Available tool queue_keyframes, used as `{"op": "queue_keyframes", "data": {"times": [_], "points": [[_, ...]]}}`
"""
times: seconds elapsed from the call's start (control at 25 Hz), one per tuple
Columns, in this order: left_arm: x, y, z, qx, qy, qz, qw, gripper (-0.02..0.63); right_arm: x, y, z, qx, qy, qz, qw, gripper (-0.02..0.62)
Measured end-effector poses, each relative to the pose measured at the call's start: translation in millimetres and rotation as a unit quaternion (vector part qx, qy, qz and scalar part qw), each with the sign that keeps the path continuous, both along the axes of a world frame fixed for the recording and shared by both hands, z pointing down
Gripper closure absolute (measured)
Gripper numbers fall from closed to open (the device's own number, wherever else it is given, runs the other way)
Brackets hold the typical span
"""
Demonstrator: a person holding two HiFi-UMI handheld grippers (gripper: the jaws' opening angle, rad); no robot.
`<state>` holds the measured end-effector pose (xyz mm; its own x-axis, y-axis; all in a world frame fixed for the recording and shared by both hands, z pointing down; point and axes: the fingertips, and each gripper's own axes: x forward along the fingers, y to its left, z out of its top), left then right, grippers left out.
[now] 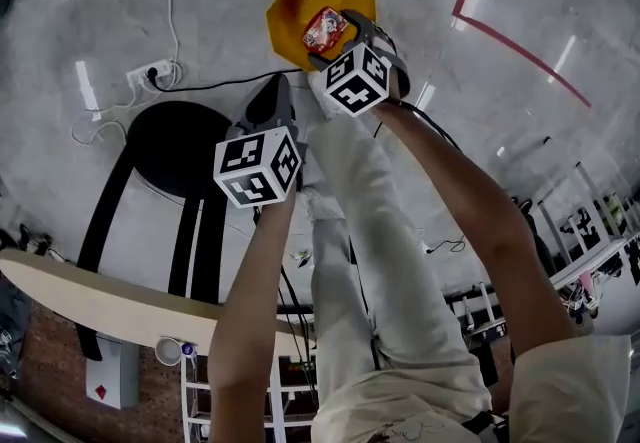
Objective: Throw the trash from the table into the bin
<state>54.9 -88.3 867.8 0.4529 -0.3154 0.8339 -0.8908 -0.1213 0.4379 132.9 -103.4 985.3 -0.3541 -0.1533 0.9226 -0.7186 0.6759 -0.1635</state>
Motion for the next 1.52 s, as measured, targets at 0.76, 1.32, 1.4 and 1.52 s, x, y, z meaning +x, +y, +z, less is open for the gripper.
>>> {"op": "queue_keyframes", "data": {"times": [0.76, 1.32, 1.4, 1.52], "points": [[8.1, 11.3, -92.1, 0.033, 0.006, 0.024, 0.9992, 0.6, 17.2, 30.1, -61.6, -0.013, -0.002, -0.042, 0.999, 0.182], [10.7, 28.0, -332.1, 0.185, 0.038, -0.011, 0.9819, 0.6, 10.0, 21.5, -288.6, 0.094, -0.031, -0.083, 0.992, 0.382], [6.7, 33.7, -371.5, 0.21, 0.054, -0.031, 0.9758, 0.601, 2.0, 17.6, -322.9, 0.112, -0.039, -0.086, 0.989, 0.388], [-4.4, 36.5, -418.9, 0.252, 0.059, -0.054, 0.9643, 0.601, -18.5, 3.8, -376.0, 0.146, -0.056, -0.108, 0.982, 0.397]]}}
